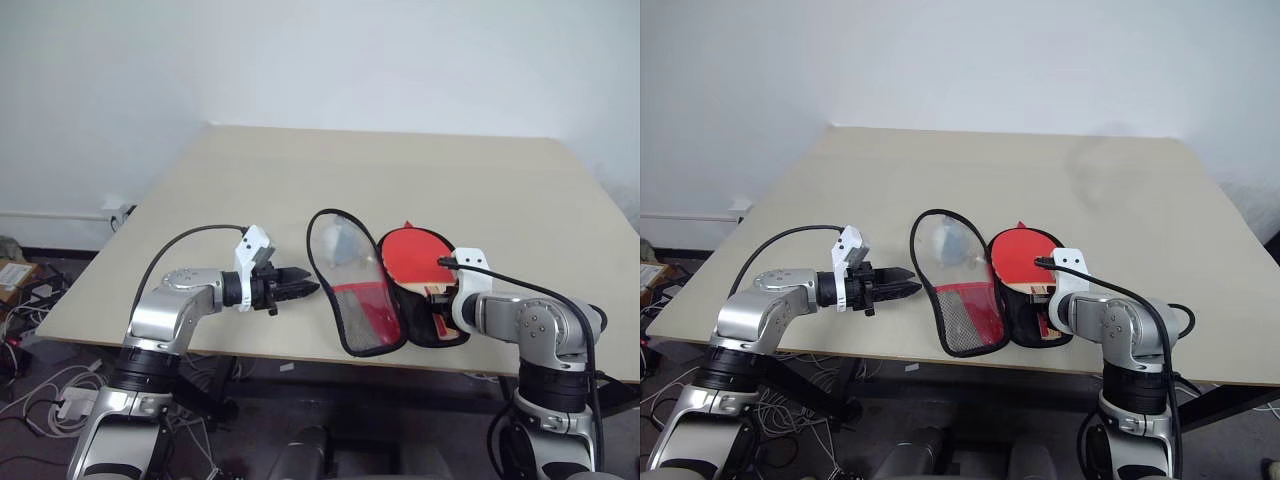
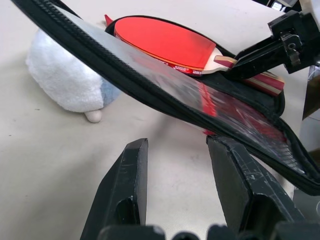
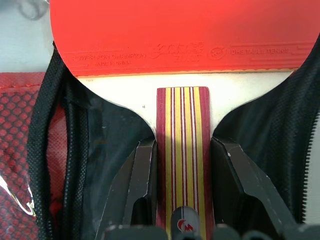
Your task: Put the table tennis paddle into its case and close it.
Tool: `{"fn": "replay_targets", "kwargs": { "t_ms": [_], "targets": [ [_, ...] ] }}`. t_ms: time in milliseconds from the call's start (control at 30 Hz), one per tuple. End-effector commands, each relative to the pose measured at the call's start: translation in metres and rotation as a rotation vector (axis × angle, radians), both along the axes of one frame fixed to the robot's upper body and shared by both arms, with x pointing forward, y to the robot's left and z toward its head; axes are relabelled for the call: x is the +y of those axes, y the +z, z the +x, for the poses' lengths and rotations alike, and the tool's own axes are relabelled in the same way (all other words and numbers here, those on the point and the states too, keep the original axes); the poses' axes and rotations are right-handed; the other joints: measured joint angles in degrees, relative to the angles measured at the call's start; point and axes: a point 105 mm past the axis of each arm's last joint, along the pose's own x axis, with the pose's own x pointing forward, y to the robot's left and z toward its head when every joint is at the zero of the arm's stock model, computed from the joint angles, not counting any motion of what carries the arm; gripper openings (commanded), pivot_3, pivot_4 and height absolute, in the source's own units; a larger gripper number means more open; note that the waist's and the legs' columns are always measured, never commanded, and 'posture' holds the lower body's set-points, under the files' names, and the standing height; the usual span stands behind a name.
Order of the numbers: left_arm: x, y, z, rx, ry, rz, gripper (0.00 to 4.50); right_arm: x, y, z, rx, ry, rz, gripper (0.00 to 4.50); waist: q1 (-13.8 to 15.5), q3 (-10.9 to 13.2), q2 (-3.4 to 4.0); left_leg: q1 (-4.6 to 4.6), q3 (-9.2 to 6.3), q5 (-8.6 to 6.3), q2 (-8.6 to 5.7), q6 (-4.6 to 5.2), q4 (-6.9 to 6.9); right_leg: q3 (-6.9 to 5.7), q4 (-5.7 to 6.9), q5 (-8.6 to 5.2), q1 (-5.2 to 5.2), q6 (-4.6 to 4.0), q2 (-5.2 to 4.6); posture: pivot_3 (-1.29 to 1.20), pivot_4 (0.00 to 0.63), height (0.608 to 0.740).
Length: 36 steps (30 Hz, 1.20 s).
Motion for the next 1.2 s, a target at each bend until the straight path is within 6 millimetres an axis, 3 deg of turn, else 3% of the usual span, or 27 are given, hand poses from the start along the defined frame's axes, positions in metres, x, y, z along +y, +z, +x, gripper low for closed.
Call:
{"fn": "replay_targets", "kwargs": {
  "t_ms": [33, 167, 233, 500, 600, 700, 900, 1000, 1133, 1200],
  "targets": [
    [-0.003, 0.014, 0.003, -0.056, -0.021, -0.014, 1.98, -0.012, -0.001, 0.000, -0.001, -0.062, -0.037, 1.87, 0.0, 0.0, 0.00, 0.00, 0.00, 0.00, 0.00, 0.00, 0.00, 0.00, 0.00, 0.00, 0.00, 0.00, 0.00, 0.00, 0.000, 0.740],
    [-0.004, 0.015, 0.003, -0.060, -0.030, -0.011, 1.98, -0.007, 0.000, -0.001, -0.027, -0.020, -0.073, 3.18, 0.0, -0.1, 0.01, 0.01, 0.00, 0.00, 0.00, 0.00, 0.00, 0.00, 0.00, 0.00, 0.00, 0.00, 0.01, 0.00, 0.000, 0.740],
    [-0.003, 0.016, 0.003, -0.060, -0.031, -0.009, 1.98, -0.005, 0.012, 0.004, -0.098, 0.007, -0.065, 3.83, -0.1, -0.1, 0.01, 0.02, 0.00, 0.00, 0.01, -0.01, 0.00, 0.00, 0.00, 0.00, 0.00, 0.00, 0.01, 0.00, 0.000, 0.740],
    [-0.006, 0.012, 0.002, -0.046, -0.050, -0.008, 1.98, -0.012, 0.114, 0.031, -0.588, -0.007, 0.208, 3.83, -0.2, 0.0, 0.05, 0.02, 0.00, 0.00, 0.03, -0.01, 0.00, 0.01, 0.00, -0.02, -0.03, 0.06, 0.02, 0.00, 0.000, 0.740],
    [-0.007, 0.013, 0.003, -0.046, -0.055, -0.013, 1.98, -0.019, 0.139, 0.033, -0.687, -0.022, 0.284, 3.83, -0.2, 0.0, 0.05, 0.02, -0.02, 0.00, 0.04, -0.01, 0.00, 0.00, 0.00, -0.01, -0.01, 0.05, 0.04, 0.00, 0.000, 0.740],
    [-0.007, 0.013, 0.005, -0.043, -0.061, -0.013, 1.98, -0.022, 0.143, 0.035, -0.685, -0.030, 0.324, 3.83, -0.2, 0.0, 0.04, 0.02, -0.02, 0.00, 0.03, -0.01, 0.00, 0.00, 0.00, 0.00, -0.01, 0.02, 0.03, 0.00, 0.000, 0.740],
    [-0.005, 0.012, 0.004, -0.024, -0.079, -0.002, 1.98, -0.023, 0.128, 0.038, -0.649, -0.054, 0.309, 3.83, -0.2, -0.1, 0.07, 0.02, 0.00, 0.00, 0.04, 0.00, 0.00, 0.02, 0.01, 0.02, -0.02, -0.02, 0.04, 0.00, 0.000, 0.740],
    [-0.001, 0.012, 0.003, -0.017, -0.080, 0.003, 1.42, -0.022, 0.122, 0.040, -0.638, -0.066, 0.296, 3.88, -0.3, -0.1, 0.08, 0.02, 0.00, 0.00, 0.05, 0.00, 0.00, 0.03, 0.01, 0.02, -0.03, -0.02, 0.05, 0.00, 0.000, 0.740],
    [0.008, 0.011, 0.005, -0.018, -0.066, 0.032, 0.05, -0.024, 0.116, 0.043, -0.627, -0.096, 0.286, 3.88, -0.2, -0.1, 0.11, 0.02, 0.01, 0.00, 0.04, 0.00, 0.00, 0.04, 0.01, 0.02, -0.04, -0.02, 0.05, 0.00, 0.000, 0.740],
    [0.012, 0.011, 0.007, -0.025, -0.050, 0.055, 0.02, -0.025, 0.115, 0.044, -0.626, -0.105, 0.284, 3.88, -0.2, -0.1, 0.11, 0.02, 0.01, 0.00, 0.04, -0.01, 0.00, 0.04, 0.01, 0.03, -0.04, -0.02, 0.05, 0.00, 0.000, 0.740]
  ]
}}
